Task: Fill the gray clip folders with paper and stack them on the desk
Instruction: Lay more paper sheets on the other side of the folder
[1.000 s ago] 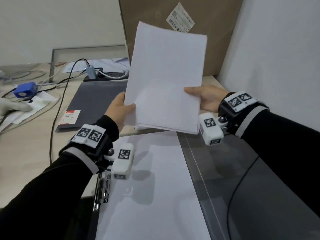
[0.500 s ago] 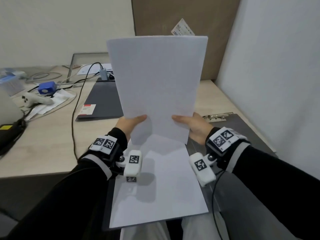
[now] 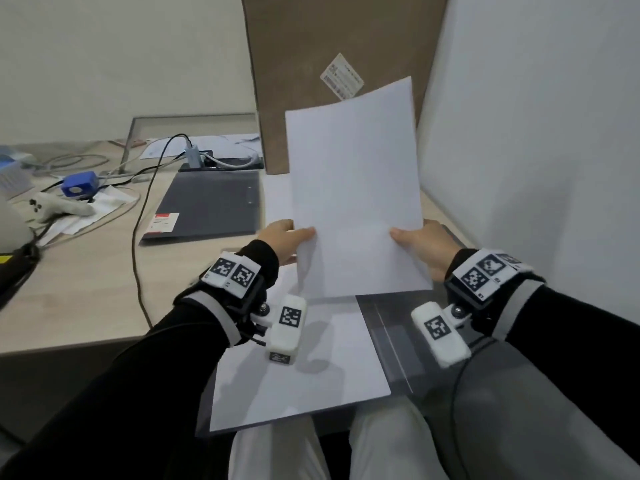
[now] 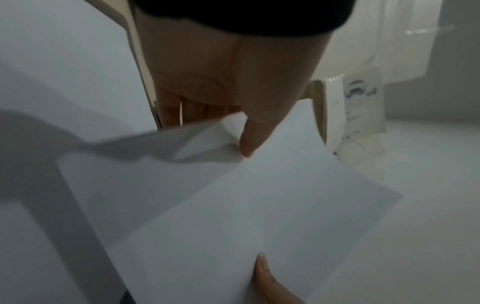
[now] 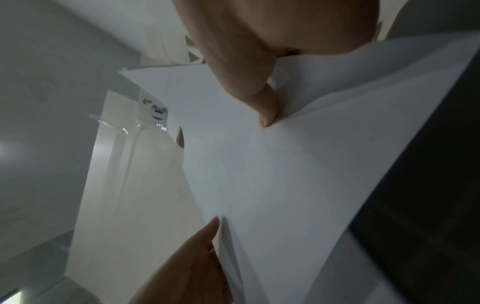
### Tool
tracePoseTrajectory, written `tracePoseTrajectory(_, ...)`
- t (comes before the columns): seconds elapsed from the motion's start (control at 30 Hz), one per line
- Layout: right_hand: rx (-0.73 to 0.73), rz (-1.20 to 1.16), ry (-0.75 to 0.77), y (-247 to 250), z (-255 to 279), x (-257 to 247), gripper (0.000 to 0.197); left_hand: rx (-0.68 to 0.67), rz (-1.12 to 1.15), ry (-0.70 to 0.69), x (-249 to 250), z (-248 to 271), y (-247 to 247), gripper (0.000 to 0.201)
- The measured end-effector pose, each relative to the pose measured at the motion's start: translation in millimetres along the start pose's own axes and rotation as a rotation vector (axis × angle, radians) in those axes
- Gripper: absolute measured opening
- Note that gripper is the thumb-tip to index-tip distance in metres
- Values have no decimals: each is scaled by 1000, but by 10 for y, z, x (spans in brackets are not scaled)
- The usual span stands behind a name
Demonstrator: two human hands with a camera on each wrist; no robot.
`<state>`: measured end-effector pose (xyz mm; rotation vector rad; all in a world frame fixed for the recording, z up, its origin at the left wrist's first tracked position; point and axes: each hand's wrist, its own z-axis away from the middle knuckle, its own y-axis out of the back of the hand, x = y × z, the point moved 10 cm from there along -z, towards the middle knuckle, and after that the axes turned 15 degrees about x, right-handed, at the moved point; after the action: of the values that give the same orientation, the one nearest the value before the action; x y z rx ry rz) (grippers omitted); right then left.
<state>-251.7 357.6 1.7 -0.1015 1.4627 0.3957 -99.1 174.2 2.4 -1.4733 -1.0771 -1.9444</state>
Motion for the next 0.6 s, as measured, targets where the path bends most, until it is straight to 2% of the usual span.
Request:
tracePoseTrajectory(0.03,33,17,-13,185,-37,49,40,-14,-148,-48,25,34,-125,23)
tracePoseTrajectory(0.13,150,84,-67,746,-116,244,42,-184,-584,-230,33,249,-697,39)
tracePoseTrajectory(0.3,256,249,-127,1402,-155,604,52,-343,-1056,-273,-211,503,-1320,48)
tracePoseTrajectory(0.37,248,281,-158,1525,-134,728,58,-388,-1191,-250,-391,536,-1393,61)
tracePoseTrajectory(0.43,228,324,-199,1596,-46,821,64,-380,-1269,-304,-496,543,-1402,69)
tracePoseTrajectory(0.6,166,343,-278,1587,175,1028,56,-398,-1287,-392,-590,581,-1256,72)
